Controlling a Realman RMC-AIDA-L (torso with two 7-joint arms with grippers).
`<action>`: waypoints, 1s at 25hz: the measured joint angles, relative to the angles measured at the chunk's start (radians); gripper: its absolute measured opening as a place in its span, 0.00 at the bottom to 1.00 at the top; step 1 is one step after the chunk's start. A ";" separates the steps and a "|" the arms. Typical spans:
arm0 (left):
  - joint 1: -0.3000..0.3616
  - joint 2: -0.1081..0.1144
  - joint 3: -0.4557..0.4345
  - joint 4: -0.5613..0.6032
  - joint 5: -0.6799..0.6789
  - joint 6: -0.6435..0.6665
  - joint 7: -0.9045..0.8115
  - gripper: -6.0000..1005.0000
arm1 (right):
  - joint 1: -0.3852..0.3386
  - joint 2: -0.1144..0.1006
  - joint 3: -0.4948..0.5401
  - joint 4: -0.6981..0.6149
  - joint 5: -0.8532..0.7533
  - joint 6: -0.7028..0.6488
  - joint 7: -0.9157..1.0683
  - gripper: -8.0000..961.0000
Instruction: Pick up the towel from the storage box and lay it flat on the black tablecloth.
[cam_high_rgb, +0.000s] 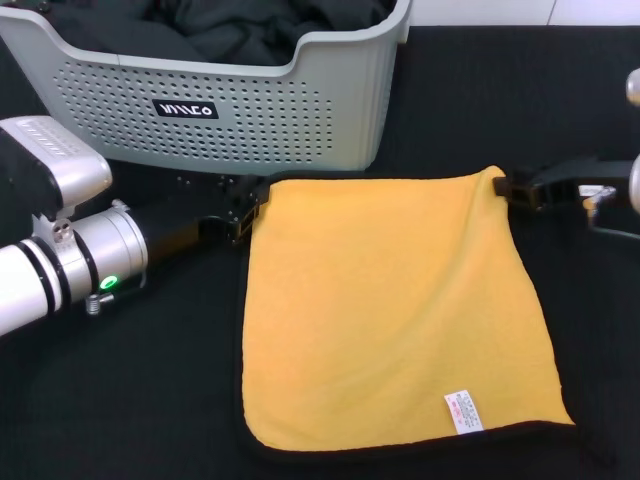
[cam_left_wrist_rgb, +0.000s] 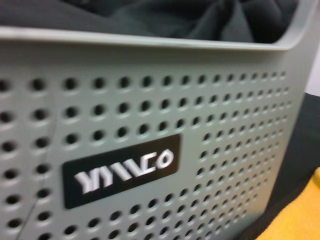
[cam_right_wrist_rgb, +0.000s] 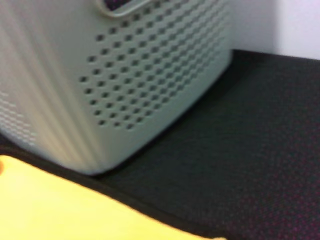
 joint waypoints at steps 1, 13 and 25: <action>0.005 0.000 -0.001 0.003 -0.007 0.000 0.000 0.11 | -0.023 0.000 0.000 -0.029 -0.001 -0.008 -0.001 0.22; 0.172 0.016 -0.018 0.115 -0.155 0.142 -0.003 0.55 | -0.293 -0.004 0.009 -0.347 0.247 0.059 -0.197 0.67; 0.241 0.070 -0.091 0.129 -0.167 0.851 -0.029 0.81 | -0.287 -0.011 0.315 -0.194 0.429 0.935 -0.706 0.81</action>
